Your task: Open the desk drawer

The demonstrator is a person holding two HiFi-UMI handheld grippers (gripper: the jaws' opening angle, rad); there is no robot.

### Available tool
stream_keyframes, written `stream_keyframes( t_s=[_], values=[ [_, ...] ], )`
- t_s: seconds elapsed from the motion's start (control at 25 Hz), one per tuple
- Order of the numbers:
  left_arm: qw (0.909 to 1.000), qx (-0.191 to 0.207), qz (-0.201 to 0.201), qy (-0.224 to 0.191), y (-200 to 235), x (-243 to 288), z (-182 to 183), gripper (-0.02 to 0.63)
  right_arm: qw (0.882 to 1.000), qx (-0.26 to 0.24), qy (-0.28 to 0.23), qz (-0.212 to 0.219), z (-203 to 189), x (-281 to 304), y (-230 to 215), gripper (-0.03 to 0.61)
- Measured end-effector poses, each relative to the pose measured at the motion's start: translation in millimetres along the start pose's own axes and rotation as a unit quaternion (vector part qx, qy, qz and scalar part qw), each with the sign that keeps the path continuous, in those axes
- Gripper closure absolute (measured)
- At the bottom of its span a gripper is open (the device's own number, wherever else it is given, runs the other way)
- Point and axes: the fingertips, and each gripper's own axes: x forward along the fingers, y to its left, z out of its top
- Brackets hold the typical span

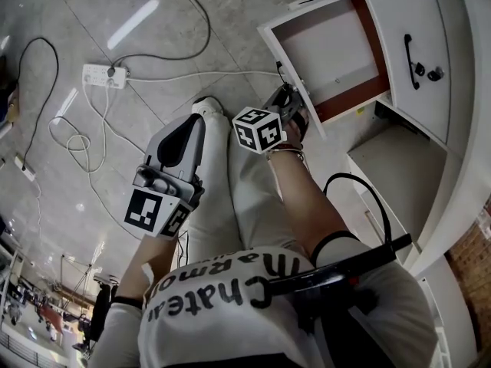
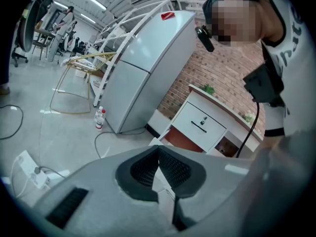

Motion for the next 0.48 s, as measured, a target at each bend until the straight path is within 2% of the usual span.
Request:
stream_keyframes(
  t_s=[0.24, 0.48],
  values=[
    [0.9999, 0.003, 0.011, 0.000, 9, -9, -6, 0.598, 1.000, -0.003, -0.003, -0.016, -2, 7, 11, 0.555],
    [0.9999, 0.002, 0.010, -0.002, 11, -8, -13, 0.598, 1.000, -0.006, -0.006, -0.009, -4, 13, 23, 0.554]
  ],
)
